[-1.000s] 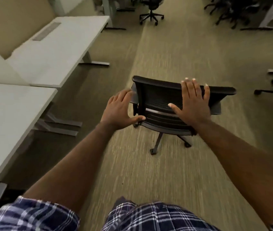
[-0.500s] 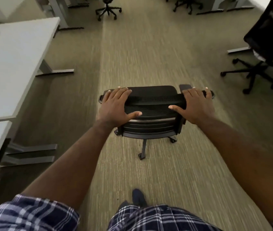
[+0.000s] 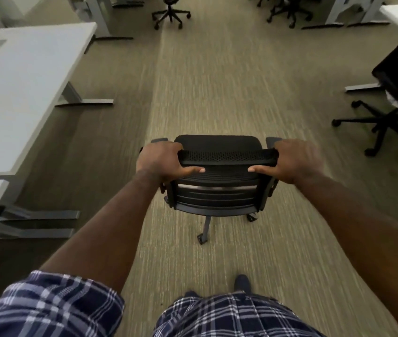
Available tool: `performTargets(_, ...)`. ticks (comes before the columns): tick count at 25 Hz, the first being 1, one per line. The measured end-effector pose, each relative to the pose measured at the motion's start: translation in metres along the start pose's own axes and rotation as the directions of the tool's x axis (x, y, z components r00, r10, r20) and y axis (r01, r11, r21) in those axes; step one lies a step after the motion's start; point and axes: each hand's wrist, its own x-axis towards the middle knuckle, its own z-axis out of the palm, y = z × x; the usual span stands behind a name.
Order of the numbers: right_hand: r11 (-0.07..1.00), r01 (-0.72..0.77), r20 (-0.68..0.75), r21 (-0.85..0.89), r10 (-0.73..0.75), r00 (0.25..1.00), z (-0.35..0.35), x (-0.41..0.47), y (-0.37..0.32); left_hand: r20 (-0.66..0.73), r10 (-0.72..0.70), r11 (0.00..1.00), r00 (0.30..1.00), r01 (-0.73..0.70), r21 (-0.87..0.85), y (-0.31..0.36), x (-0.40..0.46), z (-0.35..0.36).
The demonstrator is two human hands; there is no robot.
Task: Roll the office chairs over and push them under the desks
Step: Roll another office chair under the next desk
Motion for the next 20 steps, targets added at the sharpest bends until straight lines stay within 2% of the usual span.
performTargets(4, 0.997, 0.071, -0.007, -0.037, -0.071, 0.997, 0.002, 0.027, 0.006, -0.025, -0.054, 0.999, 0.998, 0.054, 0.008, 0.001, 0.005, 0.008)
performTargets(8, 0.981, 0.185, 0.001, -0.064, -0.185, 0.983, 0.005, 0.065, 0.010, -0.065, -0.172, 0.985, 0.983, 0.172, -0.001, 0.000, 0.008, 0.016)
performTargets(20, 0.912, 0.410, -0.051, 0.013, -0.409, 0.911, 0.033, 0.197, 0.005, -0.062, -0.350, 0.937, 0.935, 0.350, -0.017, -0.027, 0.061, 0.018)
